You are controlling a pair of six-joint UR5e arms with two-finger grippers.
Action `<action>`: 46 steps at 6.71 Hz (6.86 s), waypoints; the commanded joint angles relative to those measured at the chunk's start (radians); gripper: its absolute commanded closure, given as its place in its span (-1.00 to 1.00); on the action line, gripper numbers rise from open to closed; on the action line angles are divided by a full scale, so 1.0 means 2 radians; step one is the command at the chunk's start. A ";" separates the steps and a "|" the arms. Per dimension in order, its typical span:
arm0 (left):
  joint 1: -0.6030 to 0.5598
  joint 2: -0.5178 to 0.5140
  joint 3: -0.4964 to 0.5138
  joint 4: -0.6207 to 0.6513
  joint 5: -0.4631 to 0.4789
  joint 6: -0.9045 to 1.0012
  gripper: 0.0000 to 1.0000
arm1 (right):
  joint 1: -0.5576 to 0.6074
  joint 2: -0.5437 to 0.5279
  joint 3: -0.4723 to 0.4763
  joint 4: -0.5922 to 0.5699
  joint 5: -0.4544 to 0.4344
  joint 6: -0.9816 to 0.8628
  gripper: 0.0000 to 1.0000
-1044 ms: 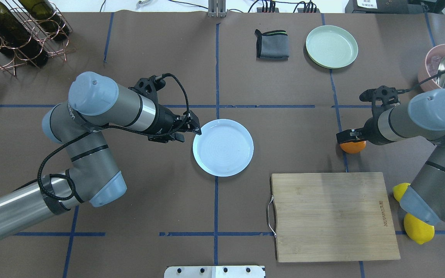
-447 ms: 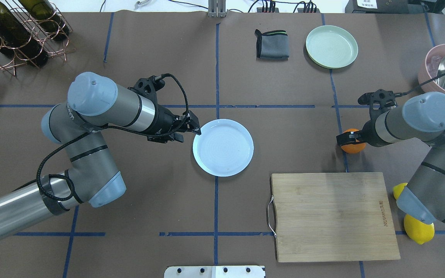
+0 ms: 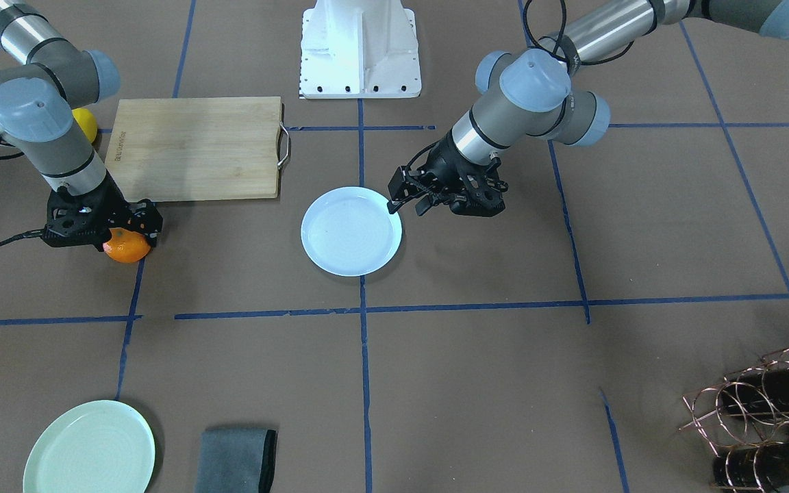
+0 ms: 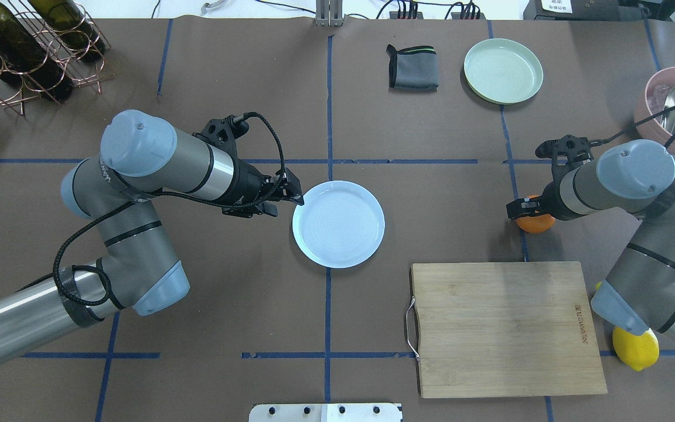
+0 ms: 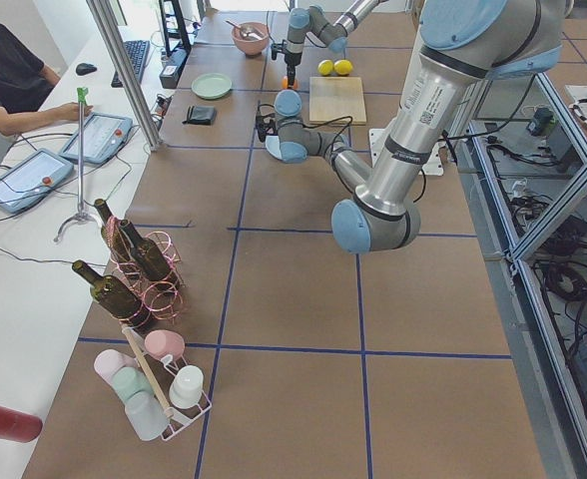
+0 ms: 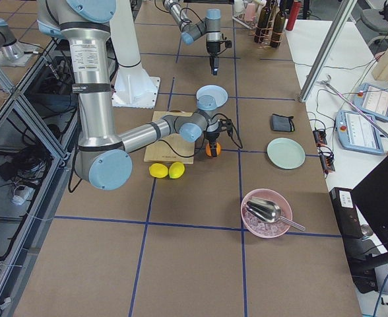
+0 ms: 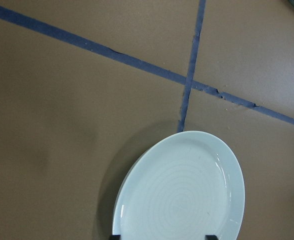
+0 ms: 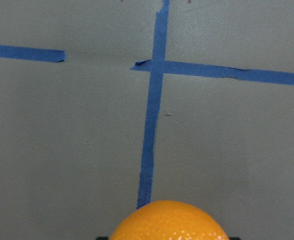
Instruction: Pick orange to plate
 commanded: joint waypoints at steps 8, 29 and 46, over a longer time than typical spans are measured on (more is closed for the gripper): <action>-0.037 0.090 -0.098 0.000 -0.021 0.005 -0.29 | -0.149 0.282 -0.047 -0.160 -0.103 0.258 1.00; -0.319 0.318 -0.080 0.038 -0.139 0.617 -1.00 | 0.319 -0.002 0.028 -0.206 0.223 -0.332 -1.00; -0.479 0.297 -0.110 0.453 -0.198 0.889 -1.00 | 0.389 -0.009 -0.070 -0.240 0.237 -0.527 -1.00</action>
